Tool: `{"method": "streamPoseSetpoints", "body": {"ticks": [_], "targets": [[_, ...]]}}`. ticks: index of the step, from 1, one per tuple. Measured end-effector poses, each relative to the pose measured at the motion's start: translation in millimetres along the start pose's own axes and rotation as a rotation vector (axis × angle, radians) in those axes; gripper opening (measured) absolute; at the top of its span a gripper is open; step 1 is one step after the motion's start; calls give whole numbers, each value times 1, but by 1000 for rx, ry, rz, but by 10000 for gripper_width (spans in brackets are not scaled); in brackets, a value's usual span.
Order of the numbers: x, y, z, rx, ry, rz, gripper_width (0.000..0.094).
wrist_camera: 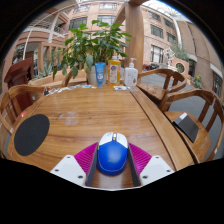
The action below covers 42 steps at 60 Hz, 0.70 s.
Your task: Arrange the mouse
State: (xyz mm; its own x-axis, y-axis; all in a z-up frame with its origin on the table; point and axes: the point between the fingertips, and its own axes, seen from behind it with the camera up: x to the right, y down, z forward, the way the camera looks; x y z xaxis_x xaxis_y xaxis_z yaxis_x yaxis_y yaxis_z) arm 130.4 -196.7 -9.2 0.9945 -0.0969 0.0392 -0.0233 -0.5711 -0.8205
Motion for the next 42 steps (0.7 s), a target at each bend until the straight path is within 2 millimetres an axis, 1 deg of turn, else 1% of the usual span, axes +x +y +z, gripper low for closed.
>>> {"method": "streamPoseSetpoints", "body": {"ticks": [10, 15, 19, 21, 23, 25, 27, 30, 33, 35, 37, 40, 42], "targets": [[0, -3, 1, 13, 21, 11, 415], [1, -4, 0, 7, 28, 1, 371], [5, -4, -2, -5, 47, 0, 371], [7, -8, -5, 4, 55, 11, 371], [9, -17, -8, 20, 65, 13, 371], [15, -30, -13, 44, 88, 20, 370], [18, -47, -20, 69, 103, 17, 373], [16, -84, -34, 144, 115, 38, 372], [9, -122, -51, 216, 117, 35, 372], [1, -152, -62, 272, 112, 48, 372], [-14, -176, -74, 313, 90, 47, 370], [-39, -205, -91, 383, 51, 56, 370], [-59, -220, -99, 412, 18, 57, 370]]}}
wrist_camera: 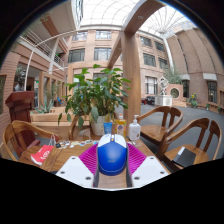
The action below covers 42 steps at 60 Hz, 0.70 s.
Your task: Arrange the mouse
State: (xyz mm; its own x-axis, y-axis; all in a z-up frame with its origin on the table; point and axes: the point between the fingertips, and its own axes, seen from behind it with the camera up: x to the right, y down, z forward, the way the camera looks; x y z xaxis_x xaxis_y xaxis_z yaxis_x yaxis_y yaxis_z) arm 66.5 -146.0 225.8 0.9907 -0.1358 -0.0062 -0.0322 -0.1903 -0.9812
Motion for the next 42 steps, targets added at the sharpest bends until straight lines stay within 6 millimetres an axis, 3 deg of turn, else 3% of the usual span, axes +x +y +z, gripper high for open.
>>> {"method": "streamPoseSetpoints", "body": {"ticks": [3, 6, 9, 10, 12, 19, 22, 27, 37, 42], "targets": [[-36, -15, 2, 15, -50, 5, 370], [-71, -14, 4, 7, -106, 10, 369], [-109, 8, 2, -24, -154, 3, 369], [-128, 26, -1, -28, -165, 3, 368], [-145, 32, 3, -75, -196, -3, 368], [-207, 127, 6, -260, -262, -25, 369], [-220, 172, 8, -330, -274, -29, 375], [-234, 207, 3, -398, -269, -55, 415], [-249, 241, -3, -466, -286, -71, 496], [-250, 239, -5, -473, -285, -68, 583]]}}
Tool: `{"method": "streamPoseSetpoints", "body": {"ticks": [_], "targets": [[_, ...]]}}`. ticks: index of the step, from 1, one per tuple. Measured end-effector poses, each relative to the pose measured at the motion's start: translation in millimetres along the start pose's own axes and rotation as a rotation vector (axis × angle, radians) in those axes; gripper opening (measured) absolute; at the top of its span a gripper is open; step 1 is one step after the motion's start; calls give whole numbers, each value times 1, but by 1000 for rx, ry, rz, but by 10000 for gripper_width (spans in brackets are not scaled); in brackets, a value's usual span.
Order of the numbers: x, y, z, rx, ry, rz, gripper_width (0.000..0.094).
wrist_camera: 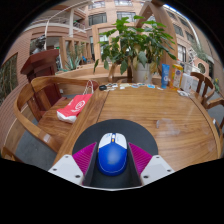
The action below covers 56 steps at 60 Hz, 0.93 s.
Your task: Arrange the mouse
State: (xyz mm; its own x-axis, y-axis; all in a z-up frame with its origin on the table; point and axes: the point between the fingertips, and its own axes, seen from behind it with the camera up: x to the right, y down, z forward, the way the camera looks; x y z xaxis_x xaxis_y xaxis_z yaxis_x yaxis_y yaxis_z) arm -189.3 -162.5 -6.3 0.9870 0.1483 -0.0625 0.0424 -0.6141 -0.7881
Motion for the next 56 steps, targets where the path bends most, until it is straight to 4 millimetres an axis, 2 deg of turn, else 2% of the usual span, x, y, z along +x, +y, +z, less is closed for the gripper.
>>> {"method": "streamPoseSetpoints", "body": {"ticks": [5, 6, 8, 18, 33, 47, 56], "targets": [[-3, -10, -16, 14, -2, -5, 846], [-4, -12, -19, 22, -2, -6, 873], [-6, -17, -28, 34, 5, -12, 839], [-10, -32, -88, 79, 46, -36, 857], [-22, -19, -163, 104, 87, -58, 853], [-32, 1, -197, 101, 83, -34, 853], [-31, 5, -202, 105, 90, -38, 846]]}}
